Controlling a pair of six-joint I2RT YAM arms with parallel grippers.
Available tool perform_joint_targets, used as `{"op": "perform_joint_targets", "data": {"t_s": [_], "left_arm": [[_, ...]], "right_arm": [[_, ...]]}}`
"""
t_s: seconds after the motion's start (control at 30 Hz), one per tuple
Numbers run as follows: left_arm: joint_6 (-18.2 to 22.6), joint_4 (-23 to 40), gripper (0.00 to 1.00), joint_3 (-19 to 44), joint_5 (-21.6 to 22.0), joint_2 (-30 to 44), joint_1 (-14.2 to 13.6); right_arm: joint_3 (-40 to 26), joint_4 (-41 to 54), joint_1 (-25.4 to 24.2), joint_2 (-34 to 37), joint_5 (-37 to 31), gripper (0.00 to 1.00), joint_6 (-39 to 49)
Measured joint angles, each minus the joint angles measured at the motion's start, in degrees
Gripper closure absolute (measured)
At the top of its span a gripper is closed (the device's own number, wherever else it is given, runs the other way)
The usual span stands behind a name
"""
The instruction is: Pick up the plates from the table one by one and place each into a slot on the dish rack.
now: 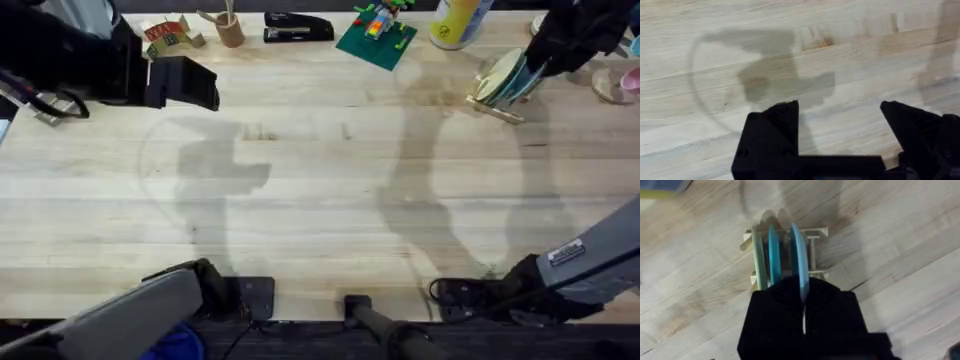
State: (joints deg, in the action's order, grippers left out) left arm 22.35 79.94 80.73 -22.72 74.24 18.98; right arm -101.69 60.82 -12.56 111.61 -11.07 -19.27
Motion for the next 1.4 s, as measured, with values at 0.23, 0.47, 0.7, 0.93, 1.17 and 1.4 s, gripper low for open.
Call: {"op": "perform_joint_targets", "data": {"t_s": [0.23, 0.47, 0.7, 0.93, 1.17, 1.4], "left_arm": [[0.0, 0.0, 0.006, 0.0, 0.0, 0.0, 0.0], [0.0, 0.0, 0.006, 0.0, 0.0, 0.0, 0.0], [0.0, 0.0, 0.006, 0.0, 0.0, 0.0, 0.0], [0.0, 0.0, 0.006, 0.0, 0.0, 0.0, 0.0], [0.0, 0.0, 0.006, 0.0, 0.0, 0.0, 0.0], [0.0, 0.0, 0.006, 0.0, 0.0, 0.0, 0.0]], "right_arm": [[0.0, 0.3, 0.0, 0.0, 0.0, 0.965, 0.0], [0.0, 0.2, 0.0, 0.0, 0.0, 0.807, -0.2], [0.0, 0.3, 0.0, 0.0, 0.0, 0.791, -0.2], [0.0, 1.2, 0.0, 0.0, 0.0, 0.813, -0.2], [-2.5, 6.4, 0.0, 0.0, -1.6, 0.785, -0.2], [-12.8, 11.8, 0.0, 0.0, -2.6, 0.697, -0.2]]}}
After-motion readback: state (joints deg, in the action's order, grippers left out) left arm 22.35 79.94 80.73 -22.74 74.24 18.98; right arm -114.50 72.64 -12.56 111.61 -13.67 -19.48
